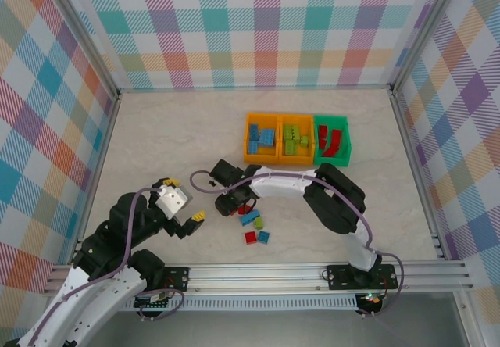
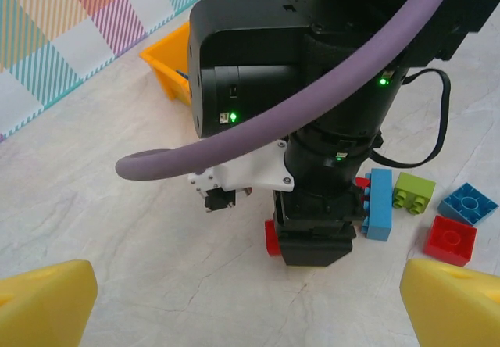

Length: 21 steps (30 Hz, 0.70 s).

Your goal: Sort the legos into containers by color

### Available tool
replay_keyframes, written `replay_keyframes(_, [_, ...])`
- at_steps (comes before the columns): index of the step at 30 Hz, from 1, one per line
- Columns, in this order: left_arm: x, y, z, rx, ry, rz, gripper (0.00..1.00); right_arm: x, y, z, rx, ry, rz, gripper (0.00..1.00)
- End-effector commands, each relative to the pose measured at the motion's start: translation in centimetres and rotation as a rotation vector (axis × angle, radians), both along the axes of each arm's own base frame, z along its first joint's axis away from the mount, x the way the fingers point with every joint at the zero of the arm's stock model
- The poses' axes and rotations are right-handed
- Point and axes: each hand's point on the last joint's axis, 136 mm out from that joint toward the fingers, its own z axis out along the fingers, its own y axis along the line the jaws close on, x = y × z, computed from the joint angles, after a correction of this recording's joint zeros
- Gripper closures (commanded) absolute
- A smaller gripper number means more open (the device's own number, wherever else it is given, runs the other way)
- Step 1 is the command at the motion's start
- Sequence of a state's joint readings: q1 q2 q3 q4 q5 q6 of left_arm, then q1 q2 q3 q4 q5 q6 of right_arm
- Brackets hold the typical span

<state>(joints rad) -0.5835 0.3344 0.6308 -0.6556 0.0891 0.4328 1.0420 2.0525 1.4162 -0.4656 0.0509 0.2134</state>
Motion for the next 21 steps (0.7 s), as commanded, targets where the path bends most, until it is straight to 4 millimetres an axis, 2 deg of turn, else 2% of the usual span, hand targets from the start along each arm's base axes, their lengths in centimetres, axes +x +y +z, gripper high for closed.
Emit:
replay_keyframes(1, [-0.2,0.0,-0.4,0.006,-0.004,-0.012,0.0,-0.2,0.5,0.7,0.005,-0.011,0.01,0.59])
replay_keyframes(4, [-0.3,-0.1,-0.4,0.004,-0.005,-0.022,0.0,0.3,0.7,2.9,0.064,-0.036,-0.009,0.66])
replay_keyframes(7, [-0.6,-0.5,-0.4,-0.003,-0.001,-0.05,0.0,1.5,0.6,6.8,0.166,-0.062,-0.062,0.7])
replay_keyframes(9, [-0.8,-0.8,-0.4,-0.01,0.001,-0.072,0.0,2.6,-0.1,9.8,0.261,-0.082,-0.111,0.71])
replay_keyframes(13, [-1.0,-0.9,-0.3,-0.012,-0.001,-0.082,0.0,4.7,-2.5,14.4,0.402,-0.132,-0.202,0.71])
replay_keyframes(17, [-1.0,-0.9,-0.3,-0.014,-0.005,-0.081,0.0,7.3,-7.2,17.7,0.498,-0.177,-0.351,0.71])
replay_keyframes(19, [-1.0,-0.8,-0.3,-0.013,-0.003,-0.079,0.0,8.8,-10.7,19.5,0.546,-0.221,-0.453,0.71])
replay_keyframes(21, [-1.0,-0.9,-0.2,-0.016,-0.005,-0.081,0.0,10.8,-15.3,20.4,0.564,-0.296,-0.591,0.71])
